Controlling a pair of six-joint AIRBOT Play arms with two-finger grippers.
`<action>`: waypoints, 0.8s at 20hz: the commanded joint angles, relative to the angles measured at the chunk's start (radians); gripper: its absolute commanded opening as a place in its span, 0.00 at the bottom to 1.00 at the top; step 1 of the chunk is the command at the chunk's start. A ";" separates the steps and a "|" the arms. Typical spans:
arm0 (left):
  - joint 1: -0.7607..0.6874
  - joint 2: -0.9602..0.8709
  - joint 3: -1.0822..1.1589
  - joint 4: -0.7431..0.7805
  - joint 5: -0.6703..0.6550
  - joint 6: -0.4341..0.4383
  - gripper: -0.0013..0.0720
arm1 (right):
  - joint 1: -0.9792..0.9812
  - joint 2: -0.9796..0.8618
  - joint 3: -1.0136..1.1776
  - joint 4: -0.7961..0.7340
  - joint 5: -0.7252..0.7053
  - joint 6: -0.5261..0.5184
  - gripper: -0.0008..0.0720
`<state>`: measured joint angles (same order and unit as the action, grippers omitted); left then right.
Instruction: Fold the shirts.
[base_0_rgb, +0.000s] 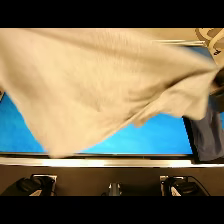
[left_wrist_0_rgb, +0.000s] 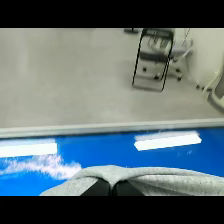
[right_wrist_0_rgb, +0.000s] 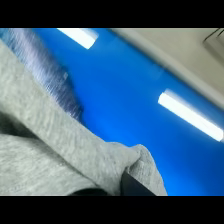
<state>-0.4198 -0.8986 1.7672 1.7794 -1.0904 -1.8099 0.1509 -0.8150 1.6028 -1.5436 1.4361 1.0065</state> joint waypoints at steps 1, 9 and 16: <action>0.001 -0.085 -0.187 0.012 -0.043 0.010 0.05 | 0.002 -0.099 -0.193 0.058 0.234 0.064 0.04; 0.067 -0.486 -0.436 -0.008 0.182 -0.051 0.05 | 0.002 -0.373 -0.717 0.090 -0.578 0.159 0.04; 0.164 -0.685 -0.344 -0.294 0.031 -0.065 1.00 | -0.001 -0.514 -0.692 0.192 -0.655 0.290 0.69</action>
<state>-0.2829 -1.5238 1.3895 1.5852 -0.9779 -1.8824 0.1513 -1.2953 0.9031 -1.3830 0.8135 1.2686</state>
